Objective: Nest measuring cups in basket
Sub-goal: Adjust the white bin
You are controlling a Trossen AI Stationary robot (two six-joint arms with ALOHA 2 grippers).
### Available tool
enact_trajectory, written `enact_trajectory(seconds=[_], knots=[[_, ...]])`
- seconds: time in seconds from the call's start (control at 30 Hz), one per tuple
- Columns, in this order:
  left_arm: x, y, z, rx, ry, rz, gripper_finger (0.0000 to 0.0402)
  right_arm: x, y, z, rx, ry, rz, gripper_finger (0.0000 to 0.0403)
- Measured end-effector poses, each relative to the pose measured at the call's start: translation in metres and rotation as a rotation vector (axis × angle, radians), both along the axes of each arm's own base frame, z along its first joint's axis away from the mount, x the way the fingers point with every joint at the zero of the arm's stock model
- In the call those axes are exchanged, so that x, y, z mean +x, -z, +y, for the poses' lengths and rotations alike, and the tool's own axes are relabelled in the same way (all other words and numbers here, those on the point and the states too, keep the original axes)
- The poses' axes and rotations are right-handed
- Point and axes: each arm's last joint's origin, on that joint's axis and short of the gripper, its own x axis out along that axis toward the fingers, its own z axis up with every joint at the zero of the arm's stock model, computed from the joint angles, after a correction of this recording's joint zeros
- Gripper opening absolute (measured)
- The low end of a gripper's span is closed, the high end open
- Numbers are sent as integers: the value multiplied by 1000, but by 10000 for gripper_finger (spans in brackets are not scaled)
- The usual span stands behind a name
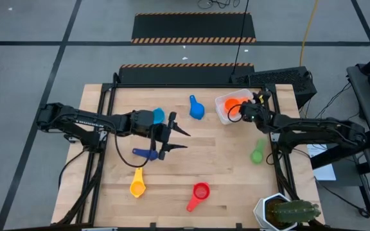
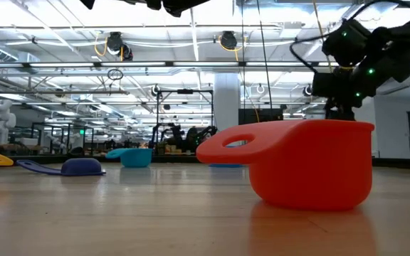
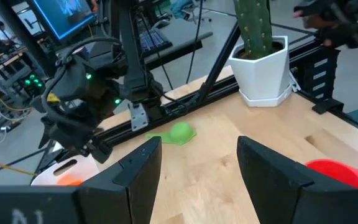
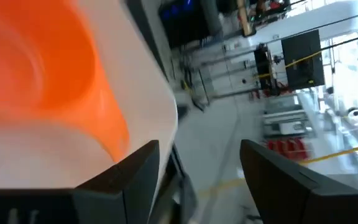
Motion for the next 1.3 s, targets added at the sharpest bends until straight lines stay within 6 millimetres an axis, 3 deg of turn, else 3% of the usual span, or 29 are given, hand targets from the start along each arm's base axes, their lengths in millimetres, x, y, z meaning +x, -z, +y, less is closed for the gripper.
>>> enact_trajectory(seconds=[0.23, 0.4, 0.6, 0.9, 1.03, 1.3], knots=[[0, 1, 0, 4, 0, 5, 214, 18, -7, 32, 98, -281, -240, 215], [0, 0, 0, 5, -3, 4, 214, 25, -7, 55, 242, -458, -365, 189], [0, -1, 0, 5, -4, -12, 214, 28, -2, 69, 296, -503, -386, 133], [0, -1, 0, 1, -5, -13, 214, 31, 19, 71, 371, -437, -302, 42], [0, -1, 0, -1, -6, -12, 214, 32, 24, 70, 385, -416, -289, 51], [0, -1, 0, -4, -7, -11, 214, 30, 24, 69, 351, -367, -286, 120]])
